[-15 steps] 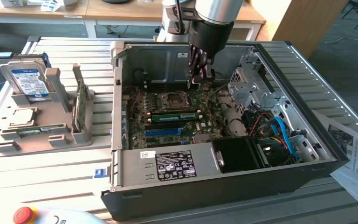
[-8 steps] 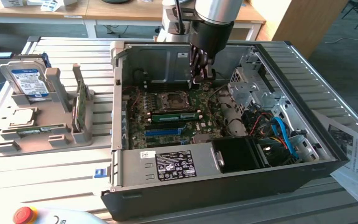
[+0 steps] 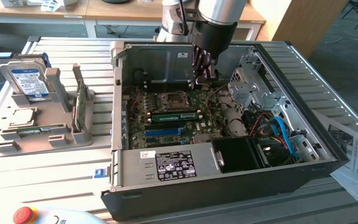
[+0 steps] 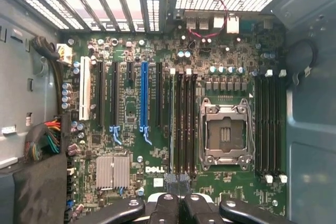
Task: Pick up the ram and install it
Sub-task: 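Press down the ram until it locks into place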
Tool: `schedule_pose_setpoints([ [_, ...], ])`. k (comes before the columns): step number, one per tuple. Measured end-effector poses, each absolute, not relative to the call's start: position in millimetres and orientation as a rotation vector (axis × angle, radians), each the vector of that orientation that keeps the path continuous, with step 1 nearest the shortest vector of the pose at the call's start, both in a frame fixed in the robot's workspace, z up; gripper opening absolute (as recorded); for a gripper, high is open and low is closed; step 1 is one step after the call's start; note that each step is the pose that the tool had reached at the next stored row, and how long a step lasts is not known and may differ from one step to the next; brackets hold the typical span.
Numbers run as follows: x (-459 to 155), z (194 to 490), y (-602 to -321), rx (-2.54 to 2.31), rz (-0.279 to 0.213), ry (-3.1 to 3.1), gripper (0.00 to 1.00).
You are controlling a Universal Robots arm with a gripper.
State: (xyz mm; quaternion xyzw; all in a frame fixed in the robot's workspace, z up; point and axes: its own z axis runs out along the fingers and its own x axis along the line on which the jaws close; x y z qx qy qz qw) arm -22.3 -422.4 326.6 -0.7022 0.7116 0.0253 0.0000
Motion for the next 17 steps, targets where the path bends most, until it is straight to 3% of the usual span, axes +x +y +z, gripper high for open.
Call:
schedule_pose_setpoints([
  [17, -3, 326, -424, -2.206, 0.08, 2.235, 0.1],
])
